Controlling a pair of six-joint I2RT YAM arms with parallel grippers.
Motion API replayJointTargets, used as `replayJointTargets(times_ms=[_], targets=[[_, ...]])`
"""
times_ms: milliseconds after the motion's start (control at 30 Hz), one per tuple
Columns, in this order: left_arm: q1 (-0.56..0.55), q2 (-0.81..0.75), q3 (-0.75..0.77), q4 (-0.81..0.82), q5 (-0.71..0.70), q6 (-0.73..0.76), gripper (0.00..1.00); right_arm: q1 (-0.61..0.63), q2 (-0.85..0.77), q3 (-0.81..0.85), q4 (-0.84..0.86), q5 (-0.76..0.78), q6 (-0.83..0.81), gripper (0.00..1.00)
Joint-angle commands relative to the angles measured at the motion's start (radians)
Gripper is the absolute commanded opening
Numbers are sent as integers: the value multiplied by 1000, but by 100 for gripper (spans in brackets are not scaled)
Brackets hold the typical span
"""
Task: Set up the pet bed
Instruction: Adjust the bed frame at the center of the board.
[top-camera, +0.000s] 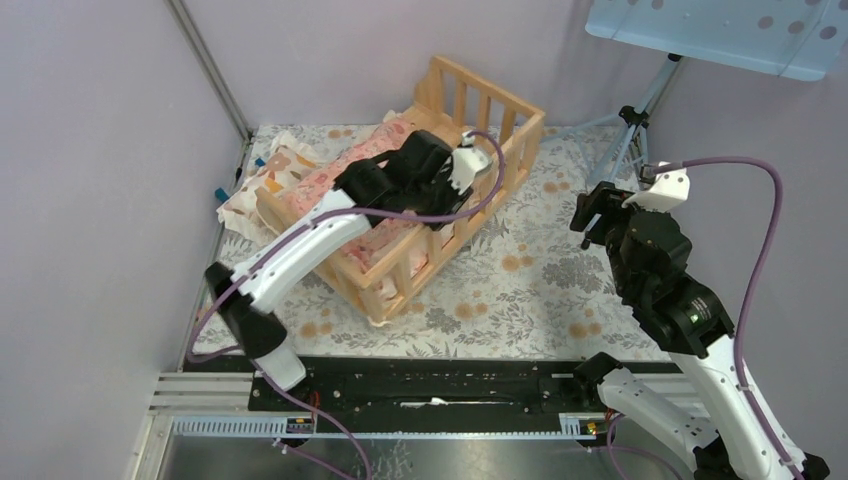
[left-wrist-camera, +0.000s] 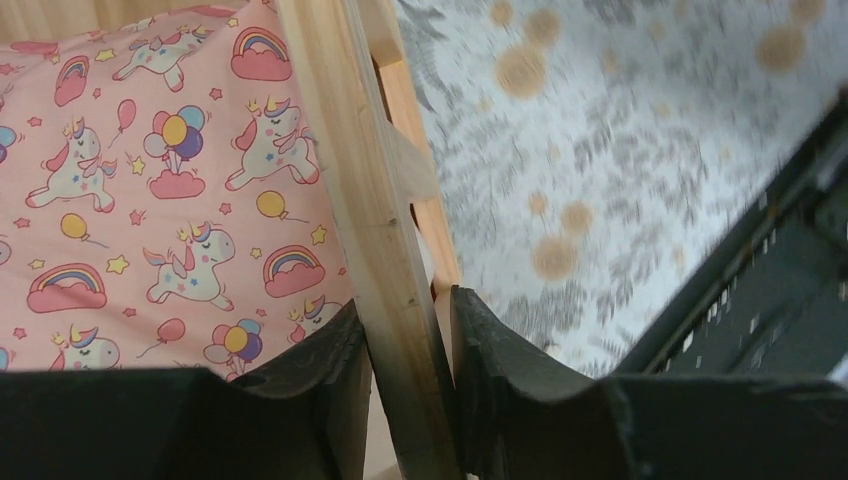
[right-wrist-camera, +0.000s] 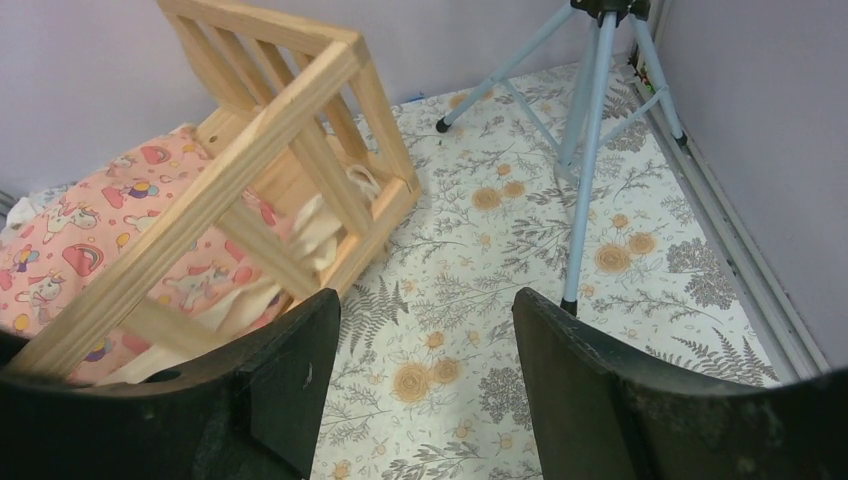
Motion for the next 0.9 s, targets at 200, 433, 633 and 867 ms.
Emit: replayJointTargets(times_ms=[200,433,633,867], targets=[[-47,-309,-263,-16,474,540,0,2,39,-13,62,-8,-68,74],[-47,-367,-385,27,301,591,15,2,181,130,-8,-43,-142,76],[-47,-493,-470,164,293,455,87,-21,482,473,-93,-178,-240,81],[-52,-711,-598,464,123,105,99,-200,814,783,-164,-422,-247,84]])
